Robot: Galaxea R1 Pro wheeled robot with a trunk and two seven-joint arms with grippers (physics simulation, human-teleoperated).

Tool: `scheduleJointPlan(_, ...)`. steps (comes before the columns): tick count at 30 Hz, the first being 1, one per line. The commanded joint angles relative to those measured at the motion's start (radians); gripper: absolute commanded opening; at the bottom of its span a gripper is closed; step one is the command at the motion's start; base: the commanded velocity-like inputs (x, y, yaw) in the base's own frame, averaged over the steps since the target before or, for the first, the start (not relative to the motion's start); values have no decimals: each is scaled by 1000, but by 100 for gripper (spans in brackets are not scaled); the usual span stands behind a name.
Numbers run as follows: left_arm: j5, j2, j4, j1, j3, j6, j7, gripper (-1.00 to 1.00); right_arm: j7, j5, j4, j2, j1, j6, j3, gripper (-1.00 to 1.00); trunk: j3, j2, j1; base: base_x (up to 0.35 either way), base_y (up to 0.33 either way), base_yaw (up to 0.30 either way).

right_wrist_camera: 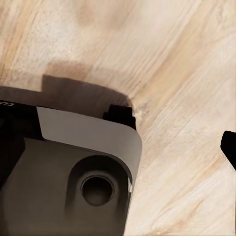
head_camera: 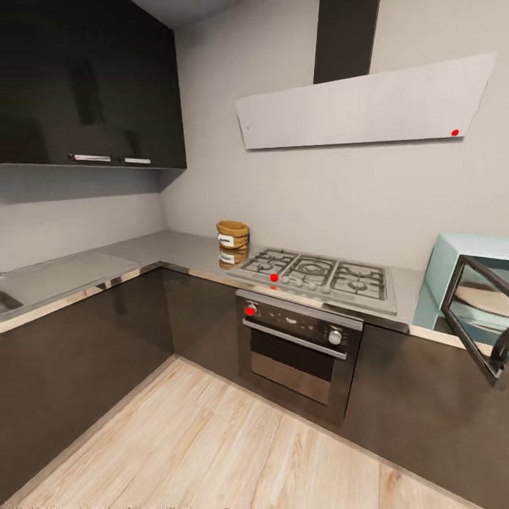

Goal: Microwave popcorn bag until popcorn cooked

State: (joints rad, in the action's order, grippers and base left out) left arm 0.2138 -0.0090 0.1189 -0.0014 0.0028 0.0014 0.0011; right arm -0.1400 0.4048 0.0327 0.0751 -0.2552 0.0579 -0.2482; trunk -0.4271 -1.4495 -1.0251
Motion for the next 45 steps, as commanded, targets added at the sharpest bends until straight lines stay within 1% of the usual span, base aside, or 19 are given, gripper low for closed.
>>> scheduleJointPlan(1, 7, 0, 1, 0, 0, 0, 0, 100, -3, 9, 1, 0, -1, 2, -8, 100, -1, -1, 0, 0, 0, 300)
scheduleJointPlan(9, 9, 0, 1, 0, 0, 2, 0, 100, -3, 9, 1, 0, -1, 2, -9, 100, -1, -1, 0, 0, 0, 300)
scheduleJointPlan(13, 11, 2, -3, 0, -1, 5, -1, 100, -3, 9, 1, 1, -1, 1, -9, 100, -1, -1, 0, 185, 0, 204)
scheduleJointPlan(19, 10, 7, -4, 0, -2, 12, -5, 100, -3, 9, 0, 9, -1, -3, -10, 100, -1, -1, 0, 314, 73, 14)
scheduleJointPlan(26, 9, 11, -4, 0, -4, 14, -10, 100, -3, 10, -1, 12, -1, -4, -10, 100, -1, -1, 0, 314, 175, 0)
scheduleJointPlan(45, 9, 12, -4, 0, -4, 14, -10, 100, -3, 9, -1, 10, -1, -6, -9, 100, -1, -1, 0, 297, 225, 0)
